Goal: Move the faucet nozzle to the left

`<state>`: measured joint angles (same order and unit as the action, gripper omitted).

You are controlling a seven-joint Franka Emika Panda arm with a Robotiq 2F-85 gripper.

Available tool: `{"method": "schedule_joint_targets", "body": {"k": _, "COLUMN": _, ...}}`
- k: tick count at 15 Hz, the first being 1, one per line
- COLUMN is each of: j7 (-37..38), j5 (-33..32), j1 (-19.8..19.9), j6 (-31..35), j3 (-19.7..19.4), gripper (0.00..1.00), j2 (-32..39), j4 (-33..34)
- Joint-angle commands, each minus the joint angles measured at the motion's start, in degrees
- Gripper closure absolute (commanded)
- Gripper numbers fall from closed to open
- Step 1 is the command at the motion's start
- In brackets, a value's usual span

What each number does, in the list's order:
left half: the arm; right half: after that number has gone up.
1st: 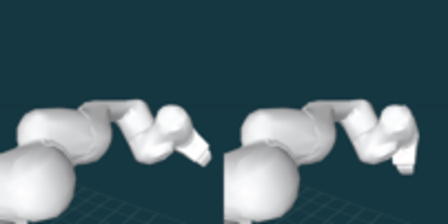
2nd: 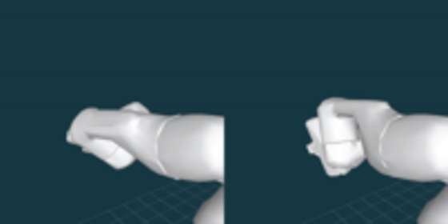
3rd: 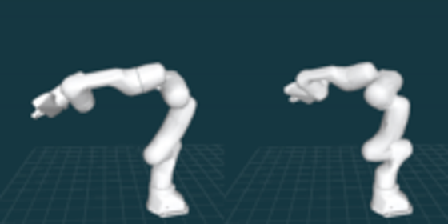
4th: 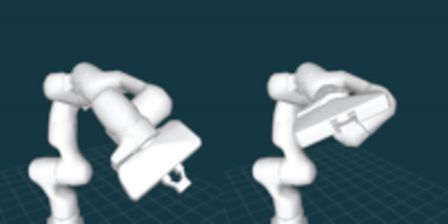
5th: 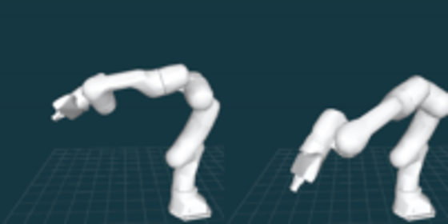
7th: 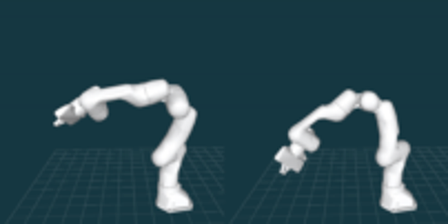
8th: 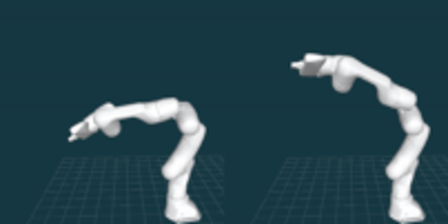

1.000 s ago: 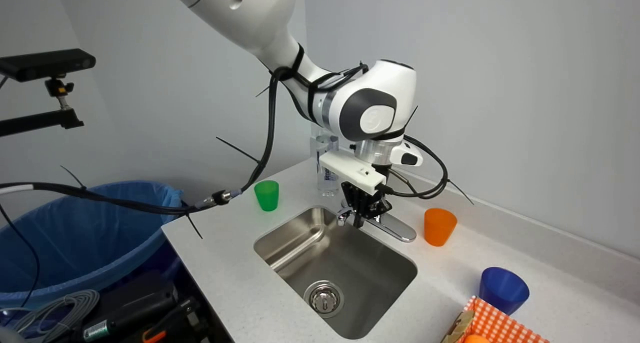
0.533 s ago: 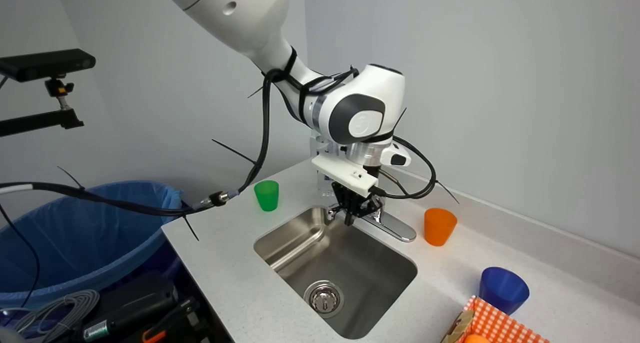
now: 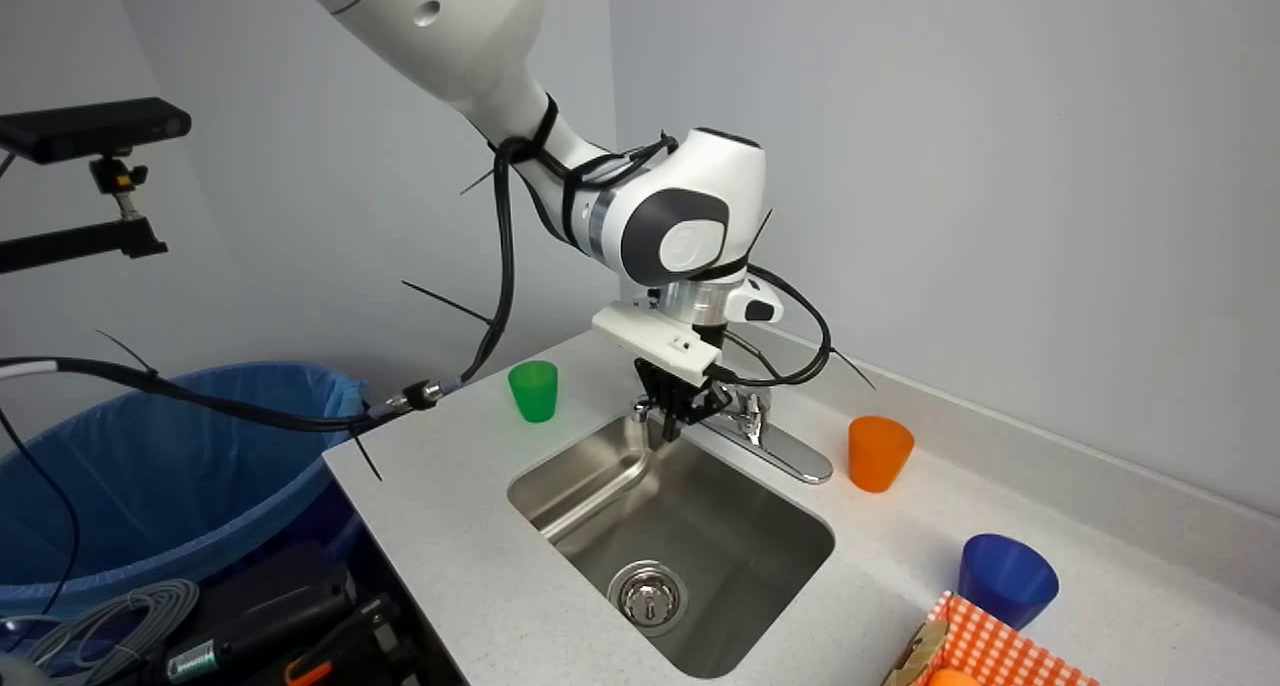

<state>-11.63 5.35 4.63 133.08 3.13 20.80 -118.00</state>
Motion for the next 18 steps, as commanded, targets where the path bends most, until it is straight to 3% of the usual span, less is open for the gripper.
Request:
{"method": "schedule_joint_targets", "body": {"k": 1, "j7": -0.91, "j5": 0.84, "j1": -1.66, "j6": 3.22, "j3": 1.27, "gripper": 1.00, "j2": -1.80, "j4": -3.83}}
{"method": "schedule_joint_targets", "body": {"k": 18, "j7": 1.58, "j5": -3.60, "j1": -6.21, "j6": 3.96, "j3": 1.48, "gripper": 1.00, "j2": 0.75, "j4": 1.35}}
